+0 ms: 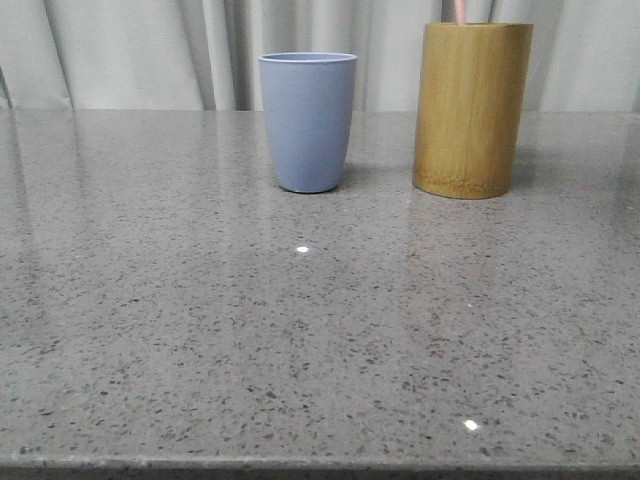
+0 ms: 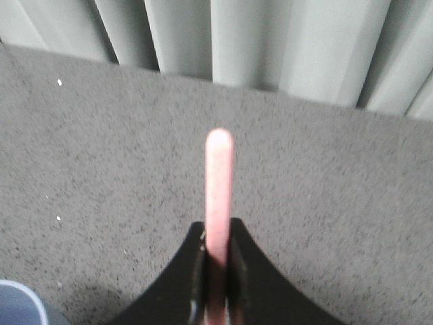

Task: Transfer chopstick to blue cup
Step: 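Lift the pink stick out of the bamboo holder with the right gripper, then lower the pink stick into the blue cup and open the right gripper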

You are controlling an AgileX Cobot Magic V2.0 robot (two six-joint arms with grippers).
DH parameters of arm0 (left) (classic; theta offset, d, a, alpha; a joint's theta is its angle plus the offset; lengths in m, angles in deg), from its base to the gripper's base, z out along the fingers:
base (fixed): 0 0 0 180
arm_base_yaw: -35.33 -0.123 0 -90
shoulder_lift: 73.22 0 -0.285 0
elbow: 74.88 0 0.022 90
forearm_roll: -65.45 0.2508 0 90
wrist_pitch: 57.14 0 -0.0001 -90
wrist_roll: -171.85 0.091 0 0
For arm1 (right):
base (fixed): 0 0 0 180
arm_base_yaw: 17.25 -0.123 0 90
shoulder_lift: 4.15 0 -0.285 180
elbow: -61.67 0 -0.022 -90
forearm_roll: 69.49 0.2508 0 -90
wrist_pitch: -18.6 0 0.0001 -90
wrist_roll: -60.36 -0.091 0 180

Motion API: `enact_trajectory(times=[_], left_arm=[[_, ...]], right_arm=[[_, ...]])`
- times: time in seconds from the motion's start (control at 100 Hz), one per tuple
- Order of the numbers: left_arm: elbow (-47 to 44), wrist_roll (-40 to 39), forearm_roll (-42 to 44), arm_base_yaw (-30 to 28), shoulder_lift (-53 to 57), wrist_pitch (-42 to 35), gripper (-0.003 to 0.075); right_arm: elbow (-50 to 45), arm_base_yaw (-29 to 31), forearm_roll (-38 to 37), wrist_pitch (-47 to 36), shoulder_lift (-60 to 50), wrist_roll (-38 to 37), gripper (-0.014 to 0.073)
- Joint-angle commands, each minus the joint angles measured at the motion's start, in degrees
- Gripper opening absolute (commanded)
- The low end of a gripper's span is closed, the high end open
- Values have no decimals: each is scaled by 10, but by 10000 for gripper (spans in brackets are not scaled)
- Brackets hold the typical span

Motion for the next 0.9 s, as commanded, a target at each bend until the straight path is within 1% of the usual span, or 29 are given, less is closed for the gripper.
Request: enact_trajectory(times=[0.0,0.16,0.27,0.45,0.68,0.89], left_arm=[[16,-6,-7,-1,4,-41,377],[16,-6,-7,-1,4,-41,377],[16,-6,-7,-1,4,-41,377],[16,-6,-7,-1,4,-41,377],[16,-6,-7,-1,4,-41,377],[16,-6,-7,-1,4,-41,377]], right_arm=[[29,-6,-5,-52,-55,15,-107],[60,-24,-5,-52,-91,23,-107],[83,-49,-5,-68,-105,32,-107],[90,-91,-5,-92,-106,32,-107],[90,-144,-5,-128,-83,32,-107],[90,-150,2,-143,-41,31,-107]])
